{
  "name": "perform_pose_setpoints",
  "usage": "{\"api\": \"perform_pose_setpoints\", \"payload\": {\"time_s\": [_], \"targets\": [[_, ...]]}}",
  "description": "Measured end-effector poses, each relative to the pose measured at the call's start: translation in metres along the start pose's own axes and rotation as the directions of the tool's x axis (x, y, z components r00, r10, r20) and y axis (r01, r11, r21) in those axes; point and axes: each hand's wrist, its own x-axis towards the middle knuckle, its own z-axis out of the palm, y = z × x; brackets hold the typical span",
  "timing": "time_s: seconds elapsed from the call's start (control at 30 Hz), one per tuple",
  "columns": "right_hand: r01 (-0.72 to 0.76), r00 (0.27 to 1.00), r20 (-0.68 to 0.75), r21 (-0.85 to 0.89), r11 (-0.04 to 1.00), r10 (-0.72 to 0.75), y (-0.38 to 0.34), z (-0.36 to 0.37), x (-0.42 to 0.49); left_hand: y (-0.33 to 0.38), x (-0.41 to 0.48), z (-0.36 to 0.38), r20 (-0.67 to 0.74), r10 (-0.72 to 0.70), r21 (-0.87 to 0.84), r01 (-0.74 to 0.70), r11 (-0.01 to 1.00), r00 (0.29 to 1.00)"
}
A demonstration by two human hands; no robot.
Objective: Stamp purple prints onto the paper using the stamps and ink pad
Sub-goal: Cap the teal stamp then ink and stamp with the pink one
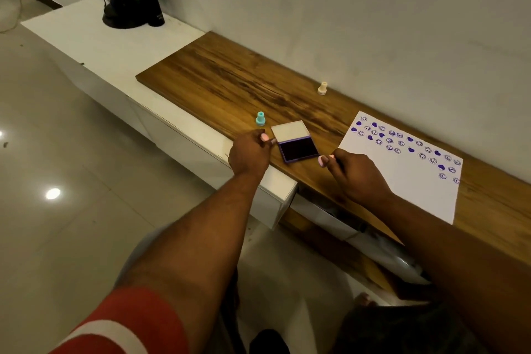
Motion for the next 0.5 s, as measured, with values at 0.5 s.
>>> {"api": "perform_pose_setpoints", "payload": {"time_s": [0.5], "targets": [[-0.003, 1.000, -0.020, -0.040, 0.999, 0.002, 0.003, 0.003, 0.002, 0.006, -0.005, -0.006, 0.206, 0.417, 0.177, -0.453, 0.874, 0.885]]}}
